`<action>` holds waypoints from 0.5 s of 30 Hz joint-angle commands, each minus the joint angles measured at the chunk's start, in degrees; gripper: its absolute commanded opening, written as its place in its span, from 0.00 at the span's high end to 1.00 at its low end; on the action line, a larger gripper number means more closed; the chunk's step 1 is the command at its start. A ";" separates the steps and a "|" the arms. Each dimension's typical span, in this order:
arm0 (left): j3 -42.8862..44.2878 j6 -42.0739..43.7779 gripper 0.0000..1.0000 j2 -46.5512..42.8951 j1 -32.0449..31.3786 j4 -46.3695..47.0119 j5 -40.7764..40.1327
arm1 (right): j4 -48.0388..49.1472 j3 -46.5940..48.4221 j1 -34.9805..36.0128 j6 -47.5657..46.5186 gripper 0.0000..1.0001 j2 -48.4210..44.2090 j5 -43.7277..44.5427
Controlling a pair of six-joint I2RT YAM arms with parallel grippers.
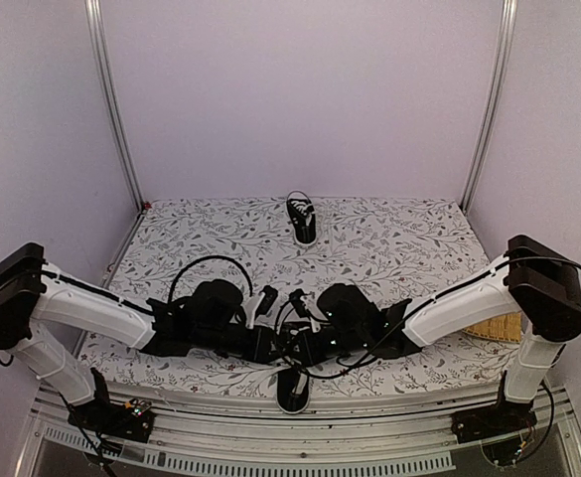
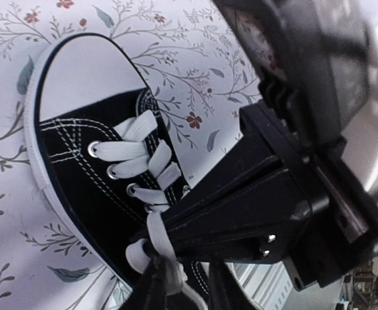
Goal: Tie the shoes
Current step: Cross the half-tied shoelace with the shoelace loop.
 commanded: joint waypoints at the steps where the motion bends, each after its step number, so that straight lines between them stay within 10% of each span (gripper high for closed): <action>1: 0.18 1.31 0.71 -6.21 -0.45 -3.78 -6.56 | 2.18 -1.25 0.14 0.68 0.98 -0.71 1.58; 7: -0.92 1.69 0.55 -10.49 2.10 -8.01 -9.72 | 2.11 -1.68 0.13 0.80 0.98 -0.58 1.49; 15: 0.56 0.53 0.62 -4.17 4.92 -10.63 -5.79 | 2.04 -1.78 0.12 1.25 0.98 -0.73 1.58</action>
